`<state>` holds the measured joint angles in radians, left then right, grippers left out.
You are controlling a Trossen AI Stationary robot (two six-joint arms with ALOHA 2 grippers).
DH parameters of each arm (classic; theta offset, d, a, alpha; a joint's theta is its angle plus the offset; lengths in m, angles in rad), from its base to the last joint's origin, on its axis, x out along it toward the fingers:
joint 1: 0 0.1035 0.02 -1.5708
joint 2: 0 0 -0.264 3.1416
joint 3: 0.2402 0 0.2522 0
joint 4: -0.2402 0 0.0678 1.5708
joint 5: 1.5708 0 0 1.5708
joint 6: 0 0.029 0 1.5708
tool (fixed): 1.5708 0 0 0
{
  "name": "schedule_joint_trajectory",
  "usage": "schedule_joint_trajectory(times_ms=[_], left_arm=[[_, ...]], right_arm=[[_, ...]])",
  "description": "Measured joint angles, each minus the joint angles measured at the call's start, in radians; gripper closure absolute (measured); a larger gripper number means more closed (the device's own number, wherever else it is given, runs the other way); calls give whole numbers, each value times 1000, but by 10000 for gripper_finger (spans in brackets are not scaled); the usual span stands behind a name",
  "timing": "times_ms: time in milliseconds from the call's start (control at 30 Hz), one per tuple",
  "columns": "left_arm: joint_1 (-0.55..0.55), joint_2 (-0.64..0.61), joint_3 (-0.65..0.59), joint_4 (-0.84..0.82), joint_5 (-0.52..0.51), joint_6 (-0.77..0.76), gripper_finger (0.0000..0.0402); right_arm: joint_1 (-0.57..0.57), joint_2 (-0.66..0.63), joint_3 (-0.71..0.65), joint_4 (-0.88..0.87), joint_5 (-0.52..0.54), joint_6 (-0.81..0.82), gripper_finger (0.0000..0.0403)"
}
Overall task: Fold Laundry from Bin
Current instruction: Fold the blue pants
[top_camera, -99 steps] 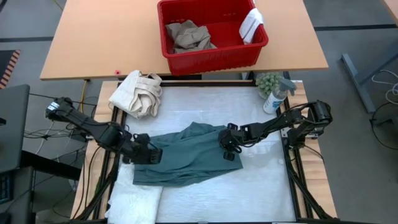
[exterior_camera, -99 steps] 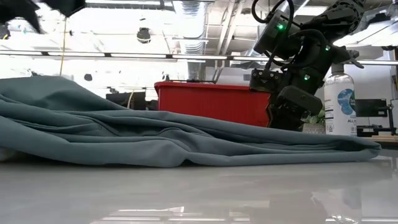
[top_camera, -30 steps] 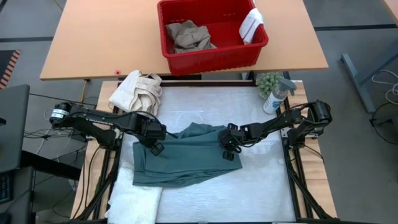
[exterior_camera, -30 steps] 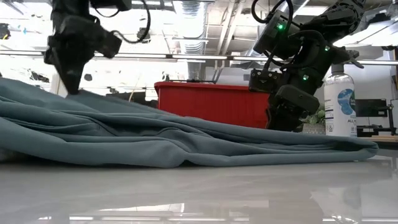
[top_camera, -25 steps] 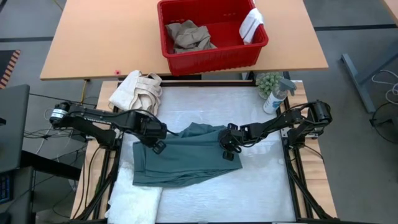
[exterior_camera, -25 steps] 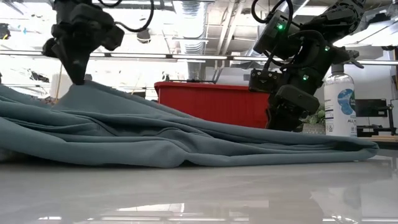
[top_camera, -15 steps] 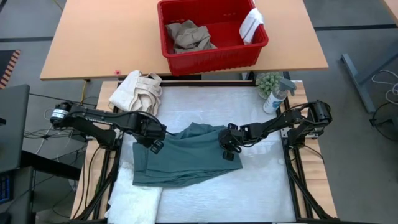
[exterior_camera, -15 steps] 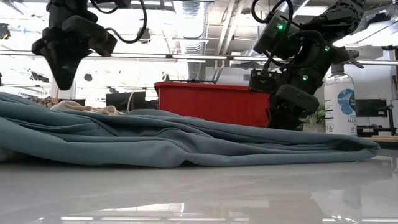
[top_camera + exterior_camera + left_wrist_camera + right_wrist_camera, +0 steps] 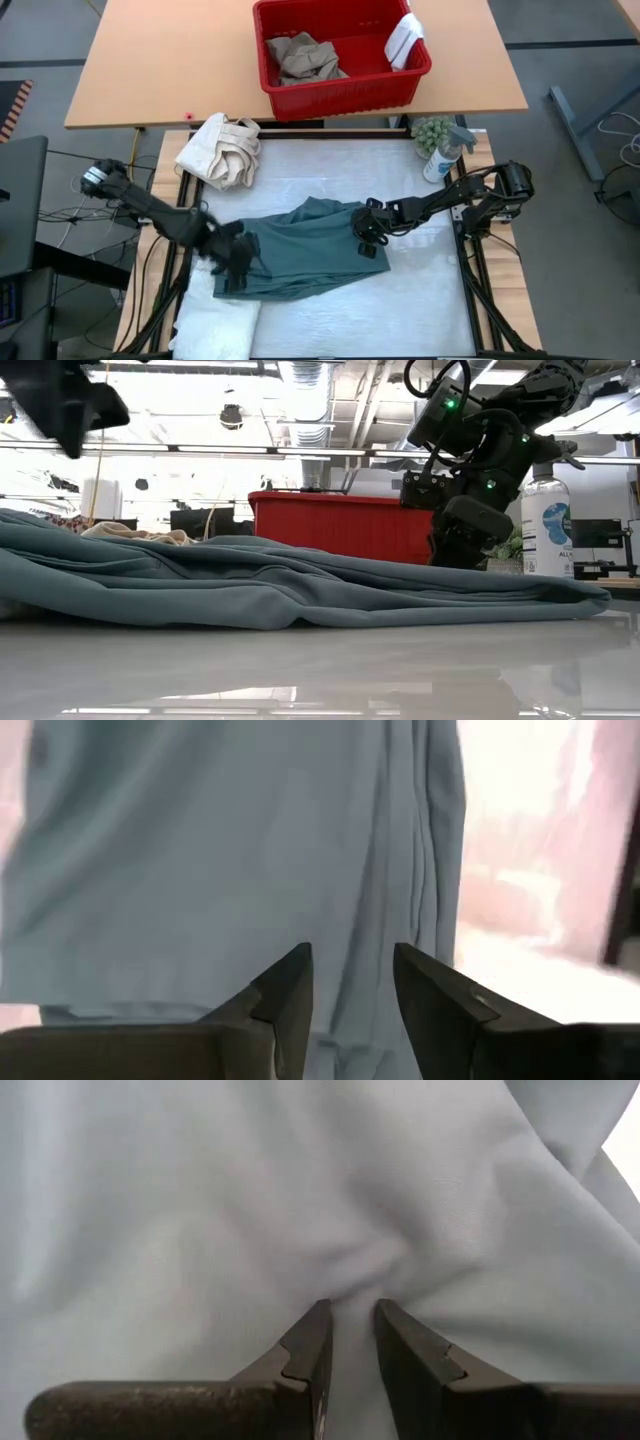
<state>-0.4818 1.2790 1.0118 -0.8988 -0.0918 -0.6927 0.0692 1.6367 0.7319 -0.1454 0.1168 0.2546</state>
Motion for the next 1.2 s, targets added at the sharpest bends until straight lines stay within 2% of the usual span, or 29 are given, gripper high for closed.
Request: schedule_joint_trajectory(times_ms=[100,233,367,533,833,1000,1100,1200], left_arm=[[-68,44,-2,-5,-31,-7,271],[-104,112,-2,-1,-75,-6,271],[-102,169,-2,21,-87,36,271],[-104,224,-2,46,-45,89,271],[-77,274,-2,31,-42,62,271],[-48,272,-2,22,27,32,276],[-36,272,0,22,103,18,294],[-32,272,21,11,121,-1,316]], right_arm=[[0,0,0,0,-8,0,296],[-2,0,0,0,-10,0,296],[-13,0,0,0,-21,0,296],[-13,0,0,-1,-21,0,296],[-11,0,0,1,-29,1,296],[-11,0,0,2,-35,1,296],[-11,0,0,3,-36,1,296],[-11,0,-1,4,-38,1,296]])
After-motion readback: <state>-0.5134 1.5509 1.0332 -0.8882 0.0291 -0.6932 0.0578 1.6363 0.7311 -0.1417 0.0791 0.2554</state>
